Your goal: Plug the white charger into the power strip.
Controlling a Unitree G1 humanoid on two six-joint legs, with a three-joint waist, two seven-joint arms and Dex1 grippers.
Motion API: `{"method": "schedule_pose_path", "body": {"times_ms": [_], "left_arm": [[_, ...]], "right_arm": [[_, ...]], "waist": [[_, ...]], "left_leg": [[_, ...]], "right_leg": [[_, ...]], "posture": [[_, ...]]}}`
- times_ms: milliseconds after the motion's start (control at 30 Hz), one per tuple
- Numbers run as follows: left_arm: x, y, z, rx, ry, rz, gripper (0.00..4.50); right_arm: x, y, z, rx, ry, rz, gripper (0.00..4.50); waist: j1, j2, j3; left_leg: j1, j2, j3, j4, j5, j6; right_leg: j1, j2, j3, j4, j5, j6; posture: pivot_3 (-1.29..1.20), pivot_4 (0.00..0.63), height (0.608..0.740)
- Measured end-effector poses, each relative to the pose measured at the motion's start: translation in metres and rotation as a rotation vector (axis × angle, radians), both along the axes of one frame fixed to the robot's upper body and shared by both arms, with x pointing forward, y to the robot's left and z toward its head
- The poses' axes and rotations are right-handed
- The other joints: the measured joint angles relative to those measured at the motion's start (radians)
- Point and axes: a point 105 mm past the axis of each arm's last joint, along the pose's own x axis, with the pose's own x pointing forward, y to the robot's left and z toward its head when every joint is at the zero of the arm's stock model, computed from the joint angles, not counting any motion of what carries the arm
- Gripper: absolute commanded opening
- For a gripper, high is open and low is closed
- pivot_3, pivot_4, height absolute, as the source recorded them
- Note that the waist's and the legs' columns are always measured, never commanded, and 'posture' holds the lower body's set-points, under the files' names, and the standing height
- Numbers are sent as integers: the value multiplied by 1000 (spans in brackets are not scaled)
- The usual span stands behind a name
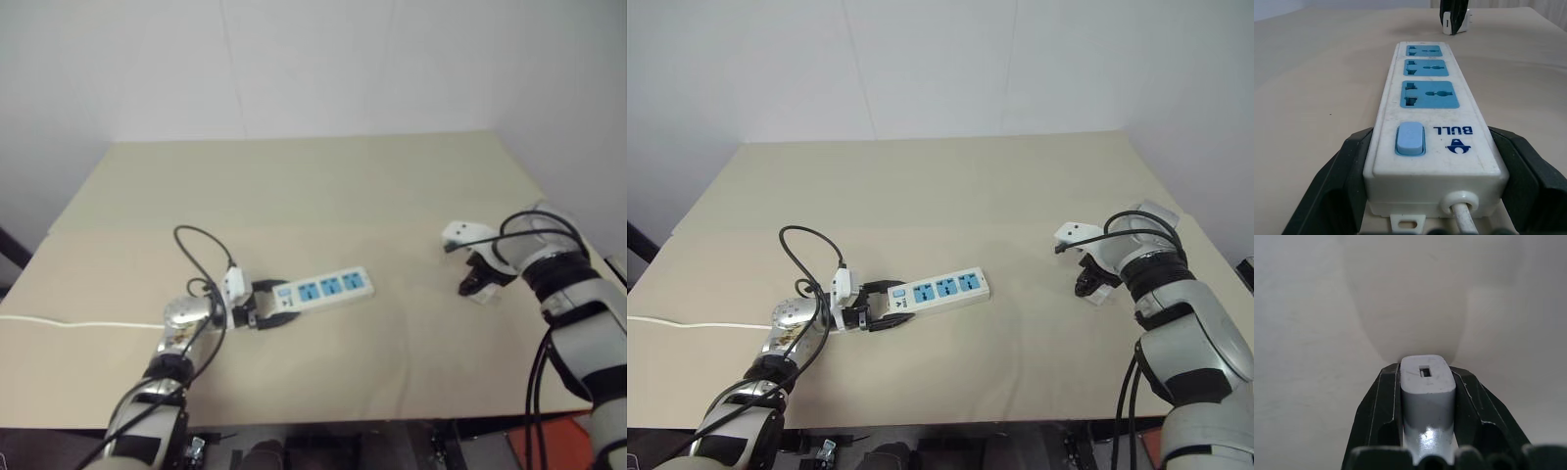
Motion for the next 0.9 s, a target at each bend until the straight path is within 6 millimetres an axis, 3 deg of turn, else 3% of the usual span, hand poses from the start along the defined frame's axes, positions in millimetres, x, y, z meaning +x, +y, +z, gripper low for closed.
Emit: {"method": "schedule_pose_path", "body": {"times_ms": [100,233,333,467,667,767,900], "left_arm": [[-1,1,0,3,5,-9,3272],[-4,1,1,7,10,-25,3272],[-8,0,1,13,12,-51,3272],[-15,-4,-1,27,30,-113,3272],[-24,-7,-3,55,60,-209,3272],[-27,-8,-3,62,76,-249,3272],[-29,-8,-3,67,80,-269,3272]], "right_arm": [[1,5,5,-2,-17,31,1109],[2,26,33,83,-98,128,1109],[-1,53,59,212,-194,249,1109],[-17,103,81,547,-316,452,1109],[-44,164,63,1015,-411,623,1109],[-48,183,49,1134,-449,616,1109],[-54,201,46,1260,-518,624,1109]], "waist": [[-1,0,0],[-4,0,0],[-4,0,0],[-2,-2,-2],[-2,-6,-4],[0,-6,-4],[-2,-6,-5]], "left_leg": [[0,0,0,0,0,0],[-1,1,0,0,0,0],[-2,1,-1,0,-1,1],[-1,1,-3,0,-1,1],[0,0,-6,2,-1,1],[0,0,-6,2,-1,1],[0,0,-8,2,-1,1]], "right_leg": [[-1,0,0,1,0,0],[-1,1,0,2,0,0],[-1,1,0,2,0,0],[1,1,-1,1,0,0],[3,1,-1,2,0,0],[3,1,-1,3,0,0],[2,1,-1,3,0,0]], "posture": [[0,150,740],[0,150,740],[0,150,740],[0,150,740],[0,150,740],[0,150,740],[0,150,740]]}}
